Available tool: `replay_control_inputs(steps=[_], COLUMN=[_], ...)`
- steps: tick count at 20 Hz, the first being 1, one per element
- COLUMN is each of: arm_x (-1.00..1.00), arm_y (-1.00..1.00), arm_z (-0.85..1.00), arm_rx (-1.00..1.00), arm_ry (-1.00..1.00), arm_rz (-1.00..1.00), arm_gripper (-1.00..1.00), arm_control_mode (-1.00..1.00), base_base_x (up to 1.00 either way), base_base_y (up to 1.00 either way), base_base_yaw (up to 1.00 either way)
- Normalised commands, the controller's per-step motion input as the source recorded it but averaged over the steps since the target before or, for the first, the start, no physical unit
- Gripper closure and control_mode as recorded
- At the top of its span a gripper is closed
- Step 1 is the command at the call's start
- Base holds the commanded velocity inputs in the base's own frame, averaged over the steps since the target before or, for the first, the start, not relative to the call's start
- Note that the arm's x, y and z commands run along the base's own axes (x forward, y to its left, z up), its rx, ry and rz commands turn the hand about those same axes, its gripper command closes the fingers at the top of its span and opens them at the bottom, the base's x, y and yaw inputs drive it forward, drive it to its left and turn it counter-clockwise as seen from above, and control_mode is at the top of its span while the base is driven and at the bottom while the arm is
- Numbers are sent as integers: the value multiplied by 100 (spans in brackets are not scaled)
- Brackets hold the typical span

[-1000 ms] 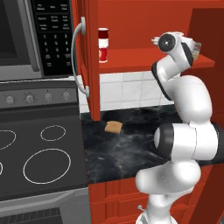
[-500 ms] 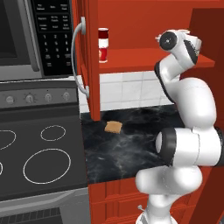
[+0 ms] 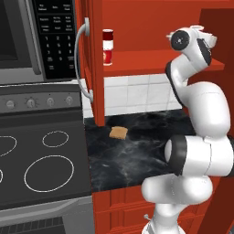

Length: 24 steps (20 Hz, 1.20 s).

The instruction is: Stack two cans on top of the other two cans in the cabinet.

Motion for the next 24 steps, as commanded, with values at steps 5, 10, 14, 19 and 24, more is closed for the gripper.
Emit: replay_control_inputs(steps=[5,10,14,19,24], arm_x=[0,0,0,0,0], arm_y=[-19,-13,-17,-21,-21], arm_z=[13,12,6,-2,-2], arm_rx=[-1,0,0,0,0], arm_ry=[0,0,0,0,0], arm_rz=[0,-1,-4,-2,-6], arm_gripper=[100,100,100,100,100], arm_control_mode=[-100,-100,-100,-100,-100], base_base_x=[0,0,0,0,0], base_base_y=[0,0,0,0,0], base_base_yaw=[0,0,0,0,0])
